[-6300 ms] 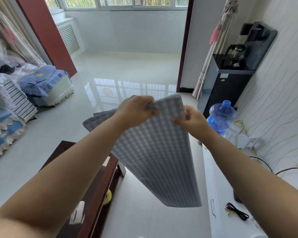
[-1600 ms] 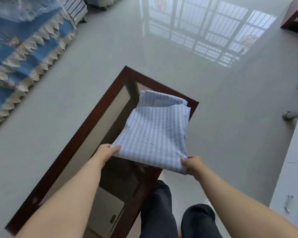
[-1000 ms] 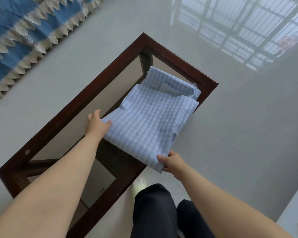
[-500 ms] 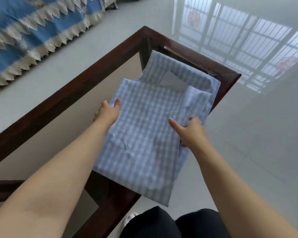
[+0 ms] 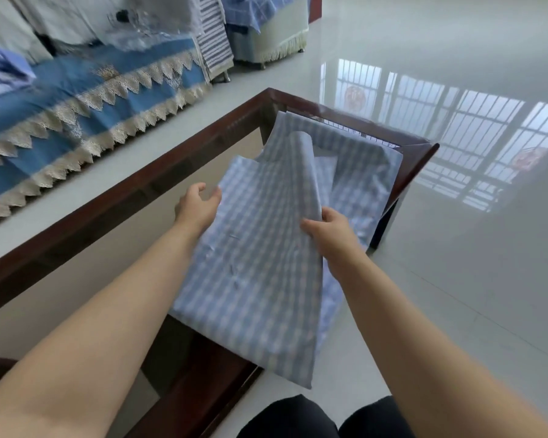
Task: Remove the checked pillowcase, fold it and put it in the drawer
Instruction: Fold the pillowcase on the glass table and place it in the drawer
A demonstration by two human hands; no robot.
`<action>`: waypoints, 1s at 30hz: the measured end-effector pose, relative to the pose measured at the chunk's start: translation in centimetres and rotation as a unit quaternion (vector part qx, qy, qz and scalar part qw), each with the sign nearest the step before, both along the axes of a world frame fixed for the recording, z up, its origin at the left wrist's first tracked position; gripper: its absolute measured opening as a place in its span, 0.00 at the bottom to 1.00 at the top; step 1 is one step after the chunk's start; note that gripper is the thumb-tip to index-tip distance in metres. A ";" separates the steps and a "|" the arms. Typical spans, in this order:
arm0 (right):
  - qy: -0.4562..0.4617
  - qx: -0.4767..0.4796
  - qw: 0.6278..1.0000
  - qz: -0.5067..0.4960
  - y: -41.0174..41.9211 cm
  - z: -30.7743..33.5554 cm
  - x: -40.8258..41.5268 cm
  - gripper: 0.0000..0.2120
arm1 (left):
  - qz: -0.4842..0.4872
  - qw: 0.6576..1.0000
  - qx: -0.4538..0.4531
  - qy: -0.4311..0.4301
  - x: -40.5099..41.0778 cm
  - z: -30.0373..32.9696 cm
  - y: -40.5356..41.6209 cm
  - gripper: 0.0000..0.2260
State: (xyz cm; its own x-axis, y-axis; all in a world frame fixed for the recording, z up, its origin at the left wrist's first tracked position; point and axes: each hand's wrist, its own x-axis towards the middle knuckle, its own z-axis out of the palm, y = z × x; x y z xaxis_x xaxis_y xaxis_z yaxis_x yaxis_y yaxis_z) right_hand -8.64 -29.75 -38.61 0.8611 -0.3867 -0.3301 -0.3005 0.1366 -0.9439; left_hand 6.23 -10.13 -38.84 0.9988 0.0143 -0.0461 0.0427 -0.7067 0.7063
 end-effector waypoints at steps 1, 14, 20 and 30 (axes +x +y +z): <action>-0.026 0.018 0.999 0.021 0.8 1.0 -0.5 0.07 | -0.013 0.999 -0.041 -0.014 -1.2 1.2 0.5 0.26; -0.107 -0.346 0.785 0.503 16.9 7.9 -10.6 0.04 | -0.027 0.822 -0.508 0.256 -17.7 12.1 24.6 0.43; -0.063 -0.385 0.652 0.650 23.0 5.4 -15.9 0.08 | 0.169 0.896 -0.287 0.294 -26.3 6.4 34.2 0.23; 0.017 -0.229 0.807 0.544 25.4 2.1 -20.5 0.13 | 0.041 0.988 0.136 0.054 -28.8 3.5 34.0 0.31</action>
